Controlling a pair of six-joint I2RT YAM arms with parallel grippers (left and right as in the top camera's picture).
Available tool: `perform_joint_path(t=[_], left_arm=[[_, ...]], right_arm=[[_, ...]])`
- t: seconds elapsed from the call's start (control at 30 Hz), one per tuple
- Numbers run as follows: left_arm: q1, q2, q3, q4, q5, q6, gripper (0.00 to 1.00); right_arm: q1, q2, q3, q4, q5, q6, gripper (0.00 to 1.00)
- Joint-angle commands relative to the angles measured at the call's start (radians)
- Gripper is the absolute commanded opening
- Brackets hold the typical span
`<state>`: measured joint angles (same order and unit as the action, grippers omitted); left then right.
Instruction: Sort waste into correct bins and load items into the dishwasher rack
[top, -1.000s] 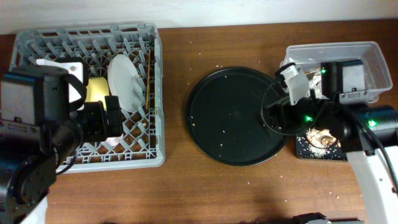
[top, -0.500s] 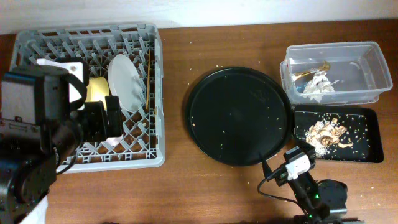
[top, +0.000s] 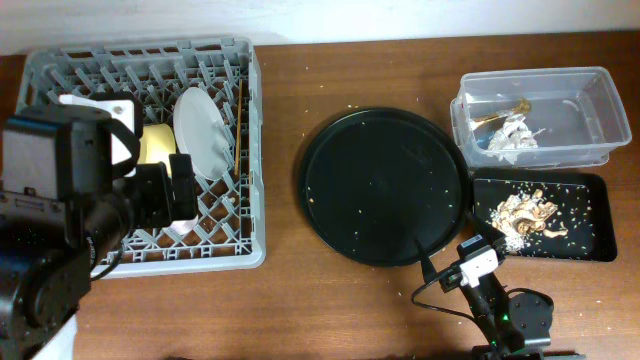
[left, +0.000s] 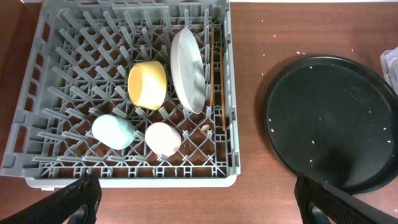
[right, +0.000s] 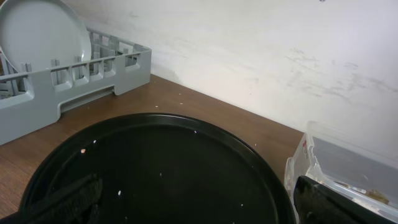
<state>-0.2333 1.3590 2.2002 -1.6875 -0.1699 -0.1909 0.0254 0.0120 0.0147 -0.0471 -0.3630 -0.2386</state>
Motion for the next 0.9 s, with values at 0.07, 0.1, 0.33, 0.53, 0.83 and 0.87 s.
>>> perform_joint_path(t=[0.07,0.1,0.33,0.53,0.83,0.87], left_arm=[[0.001,-0.027,-0.015,0.086,-0.096,0.007,0.99],[0.001,-0.055,-0.092,0.237,-0.111,0.032,0.99],[0.121,-0.714,-1.317,1.285,0.058,0.148,0.99],[0.129,-1.288,-1.976,1.612,0.034,0.147,0.99],[0.138,-1.347,-2.191,1.619,0.017,0.147,0.99],[0.138,-1.347,-2.191,1.619,0.017,0.147,0.99]], right_arm=[[-0.006,-0.006,-0.009,-0.001,0.002,0.011,0.99],[-0.006,-0.006,-0.009,-0.001,0.002,0.011,0.98],[-0.006,-0.006,-0.009,-0.001,0.002,0.011,0.98],[-0.006,-0.006,-0.009,-0.001,0.002,0.012,0.98],[-0.006,-0.006,-0.009,-0.001,0.002,0.011,0.98],[-0.006,-0.006,-0.009,-0.001,0.002,0.011,0.98]])
